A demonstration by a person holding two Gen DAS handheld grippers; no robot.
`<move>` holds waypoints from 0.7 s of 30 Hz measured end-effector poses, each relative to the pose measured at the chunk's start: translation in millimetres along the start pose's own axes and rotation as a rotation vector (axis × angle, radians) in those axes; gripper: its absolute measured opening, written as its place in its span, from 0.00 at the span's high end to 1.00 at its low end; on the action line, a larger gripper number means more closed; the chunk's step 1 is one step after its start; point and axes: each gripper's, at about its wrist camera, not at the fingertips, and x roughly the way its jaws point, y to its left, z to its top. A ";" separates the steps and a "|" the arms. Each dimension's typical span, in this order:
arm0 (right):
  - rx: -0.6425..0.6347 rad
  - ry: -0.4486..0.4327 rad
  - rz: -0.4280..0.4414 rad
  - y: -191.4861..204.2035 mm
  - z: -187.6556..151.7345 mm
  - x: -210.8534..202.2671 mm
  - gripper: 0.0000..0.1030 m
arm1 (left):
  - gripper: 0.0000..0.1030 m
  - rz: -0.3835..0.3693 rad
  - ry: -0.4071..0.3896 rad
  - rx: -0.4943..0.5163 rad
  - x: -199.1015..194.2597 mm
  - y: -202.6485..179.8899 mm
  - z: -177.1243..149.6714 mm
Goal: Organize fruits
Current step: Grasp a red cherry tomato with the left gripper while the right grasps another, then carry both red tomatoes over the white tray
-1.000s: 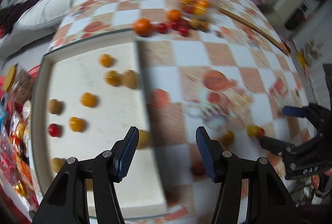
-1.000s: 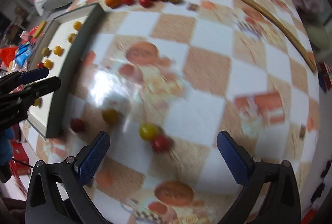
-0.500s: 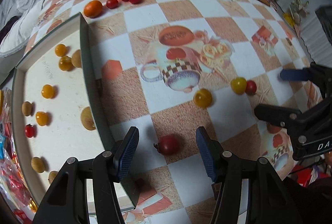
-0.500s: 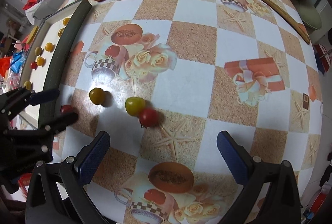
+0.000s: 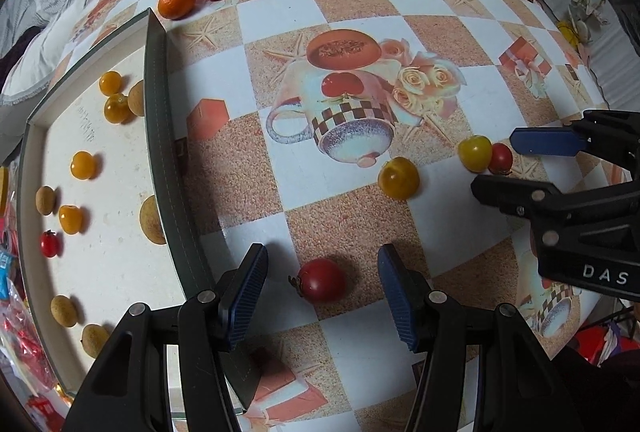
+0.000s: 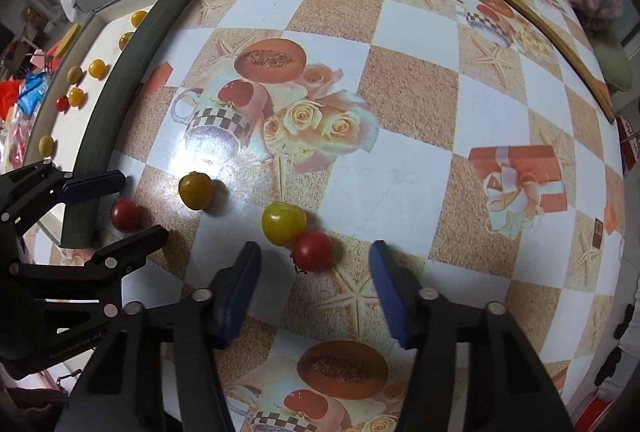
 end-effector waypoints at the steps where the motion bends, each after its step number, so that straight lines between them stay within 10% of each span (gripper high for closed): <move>1: -0.004 -0.001 0.000 0.3 0.9 -0.3 0.56 | 0.43 0.001 -0.001 -0.007 0.1 -0.2 -0.5; 7: 0.009 0.012 0.065 7.9 6.1 0.6 0.78 | 0.76 -0.026 -0.012 -0.044 -3.6 5.8 -4.4; 21: 0.153 0.013 0.160 -15.6 -0.4 -6.3 0.78 | 0.76 -0.145 -0.037 -0.121 -16.9 24.0 -9.6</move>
